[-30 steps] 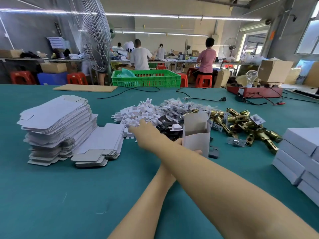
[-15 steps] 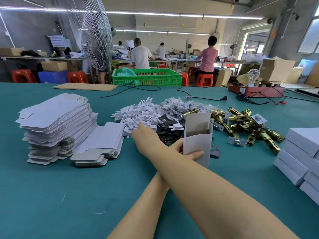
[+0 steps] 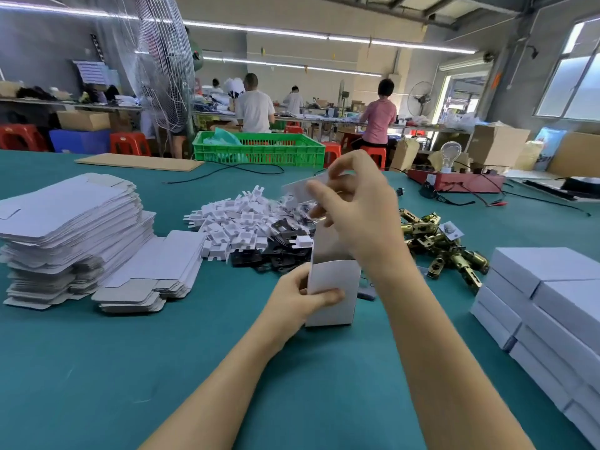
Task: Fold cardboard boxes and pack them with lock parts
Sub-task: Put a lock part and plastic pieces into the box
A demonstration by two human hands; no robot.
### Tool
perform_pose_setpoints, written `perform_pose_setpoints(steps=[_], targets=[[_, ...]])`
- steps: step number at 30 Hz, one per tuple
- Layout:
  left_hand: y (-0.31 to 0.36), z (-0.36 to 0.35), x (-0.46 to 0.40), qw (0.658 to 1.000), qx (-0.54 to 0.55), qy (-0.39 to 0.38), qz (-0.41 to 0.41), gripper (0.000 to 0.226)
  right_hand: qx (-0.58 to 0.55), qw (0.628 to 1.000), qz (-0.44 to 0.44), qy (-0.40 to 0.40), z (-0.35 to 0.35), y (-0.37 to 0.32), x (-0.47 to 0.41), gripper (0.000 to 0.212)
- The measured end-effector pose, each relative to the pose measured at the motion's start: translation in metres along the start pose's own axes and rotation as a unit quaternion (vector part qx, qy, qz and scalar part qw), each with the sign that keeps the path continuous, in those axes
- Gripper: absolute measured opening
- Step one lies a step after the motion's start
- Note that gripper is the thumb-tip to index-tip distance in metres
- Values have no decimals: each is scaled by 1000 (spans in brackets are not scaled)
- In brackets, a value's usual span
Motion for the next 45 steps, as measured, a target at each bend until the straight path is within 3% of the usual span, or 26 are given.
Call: perform_pose_setpoints(steps=[2,6,14,20,23,28,33,45], targets=[[4,-2,2,1000,16,-4,-2,30,-54,997,-37,35,37,8,-6,14],[9,-4,3,1000,13,-6,-6,32,-76,993,-89,17,81,27,-11,8],[9,-3,4,1000,7,-7,-6,34,109,988,-64,-84,89,32,-7,1],[5,-4,3,1000,16,0,4,31,279,940,6,-198,37,22,-6,6],[6,-5,2,1000,22,-5,3,32,302,925,24,-231,22,22,-2,6],[7,-5,2,1000,23,-3,0,34,317,926,33,-203,24,25,-5,7],[6,-4,1,1000,27,-6,-3,35,322,912,26,-252,18,27,-2,6],[5,-5,5,998,-22,7,-65,37,319,914,6,-250,49,20,-7,5]])
Point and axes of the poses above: each hand's wrist, its own x-axis away from the middle knuckle, its own z-axis out of the back of the hand, y = z × x, the point moved 4 cm from there along -x, towards the middle knuckle, and after that the axes turned 6 degrees about -z, right-handed, at the moved point
